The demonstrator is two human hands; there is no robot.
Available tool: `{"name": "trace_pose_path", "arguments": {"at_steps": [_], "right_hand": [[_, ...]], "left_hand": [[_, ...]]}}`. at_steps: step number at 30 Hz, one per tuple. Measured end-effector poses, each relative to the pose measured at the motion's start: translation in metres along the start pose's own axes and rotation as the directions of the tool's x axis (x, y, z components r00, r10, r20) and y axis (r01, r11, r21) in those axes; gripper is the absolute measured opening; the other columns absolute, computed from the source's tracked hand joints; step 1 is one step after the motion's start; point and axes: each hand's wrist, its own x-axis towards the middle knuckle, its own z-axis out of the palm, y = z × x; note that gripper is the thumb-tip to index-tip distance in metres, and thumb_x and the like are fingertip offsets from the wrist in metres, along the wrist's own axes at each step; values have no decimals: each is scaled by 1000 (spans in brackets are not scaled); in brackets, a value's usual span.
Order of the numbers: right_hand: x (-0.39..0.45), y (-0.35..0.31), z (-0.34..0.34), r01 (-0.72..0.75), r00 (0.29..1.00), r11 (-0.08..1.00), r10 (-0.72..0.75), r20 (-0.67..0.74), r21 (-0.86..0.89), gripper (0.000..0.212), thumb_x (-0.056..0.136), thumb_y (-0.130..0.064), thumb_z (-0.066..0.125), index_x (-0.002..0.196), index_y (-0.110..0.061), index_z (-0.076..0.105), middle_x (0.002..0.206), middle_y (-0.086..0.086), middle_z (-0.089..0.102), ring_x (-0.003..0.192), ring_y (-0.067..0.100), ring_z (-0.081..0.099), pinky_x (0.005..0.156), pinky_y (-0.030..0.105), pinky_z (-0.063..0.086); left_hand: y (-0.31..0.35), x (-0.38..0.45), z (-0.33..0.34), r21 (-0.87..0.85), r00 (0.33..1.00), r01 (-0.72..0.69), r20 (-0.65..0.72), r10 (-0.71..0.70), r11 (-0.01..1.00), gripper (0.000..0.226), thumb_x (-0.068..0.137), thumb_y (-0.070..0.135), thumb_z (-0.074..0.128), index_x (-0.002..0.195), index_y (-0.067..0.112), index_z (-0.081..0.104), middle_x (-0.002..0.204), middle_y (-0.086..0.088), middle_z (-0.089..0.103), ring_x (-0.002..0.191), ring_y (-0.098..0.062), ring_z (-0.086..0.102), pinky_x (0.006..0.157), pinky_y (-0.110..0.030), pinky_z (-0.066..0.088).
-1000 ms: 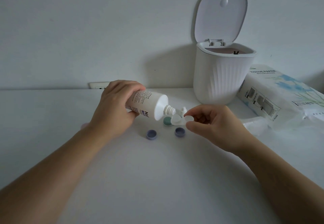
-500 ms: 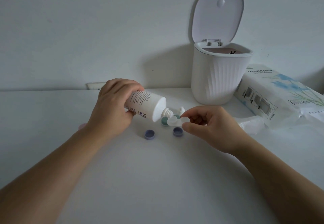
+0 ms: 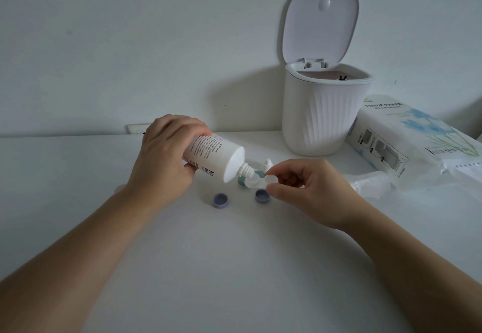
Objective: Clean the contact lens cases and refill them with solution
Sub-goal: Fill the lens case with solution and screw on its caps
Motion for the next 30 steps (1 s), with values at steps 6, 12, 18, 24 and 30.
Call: {"name": "trace_pose_path", "arguments": {"at_steps": [6,12,18,24,30], "right_hand": [[-1,-1,1,1,1000,1000,-2,9,22,9,82,-23,79,88,-29,77,65,-12,62,59,5,49,59,17,40],[-1,-2,1,0,1000,1000,0,15,16,9,82,-24,79,91,-28,77,67,-7,62,60,4,49,59,17,40],[-2,-2,1,-3,1000,1000,3,13,14,9,83,-24,79,91,-28,77,66,-4,62,59,6,48,57,17,39],[-1,-2,1,-12,1000,1000,12,10,13,9,82,-26,79,90,-29,77,66,-13,59,59,6,48,57,17,38],[-1,-1,1,-7,1000,1000,7,2,1,9,81,-27,79,89,-30,76,64,-17,59,58,3,49,58,15,39]], "left_hand": [[1,1,0,23,1000,-22,-6,22,999,64,57,-16,78,114,12,67,119,1,68,116,-31,52,100,-44,43],[3,1,-1,31,1000,-27,-8,27,999,63,57,-16,78,113,11,68,119,1,68,116,-31,53,101,-45,43],[1,1,-1,30,1000,-10,-18,11,1000,64,57,-15,78,114,13,67,120,1,68,117,-29,51,102,-38,39],[0,1,-1,33,1000,-4,-26,5,999,64,57,-16,77,113,13,67,119,2,68,117,-28,51,102,-34,37],[0,0,0,33,1000,-4,-28,5,999,66,56,-17,78,113,13,67,119,2,68,117,-28,51,101,-37,39]]}}
